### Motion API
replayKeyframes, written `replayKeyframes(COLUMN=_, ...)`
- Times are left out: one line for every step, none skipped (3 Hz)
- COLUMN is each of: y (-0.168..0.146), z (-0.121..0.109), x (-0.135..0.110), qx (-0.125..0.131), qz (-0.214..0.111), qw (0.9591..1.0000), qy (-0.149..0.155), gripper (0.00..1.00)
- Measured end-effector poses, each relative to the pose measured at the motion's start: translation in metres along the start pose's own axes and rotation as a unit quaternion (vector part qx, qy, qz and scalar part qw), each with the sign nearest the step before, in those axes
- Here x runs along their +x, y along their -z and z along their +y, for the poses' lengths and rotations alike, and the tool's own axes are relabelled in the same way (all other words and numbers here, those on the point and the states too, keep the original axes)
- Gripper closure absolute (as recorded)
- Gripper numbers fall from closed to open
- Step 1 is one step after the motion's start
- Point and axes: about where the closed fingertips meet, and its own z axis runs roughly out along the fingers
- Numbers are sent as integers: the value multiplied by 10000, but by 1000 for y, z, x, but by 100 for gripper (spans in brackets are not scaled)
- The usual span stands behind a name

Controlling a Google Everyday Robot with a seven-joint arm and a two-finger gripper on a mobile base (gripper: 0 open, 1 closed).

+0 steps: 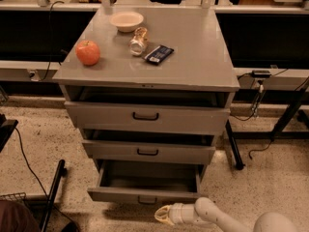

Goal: Close bottom drawer

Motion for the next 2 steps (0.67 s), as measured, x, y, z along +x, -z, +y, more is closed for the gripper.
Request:
replayKeyframes(y=-2, z=-30, x=-2, qx=242, qz=-71, qw=9995, qy=164, gripper=100)
replayKeyframes(y=-4, z=-46, x=-4, qx=409, qz=-52, qw=9989, qy=239, gripper=100)
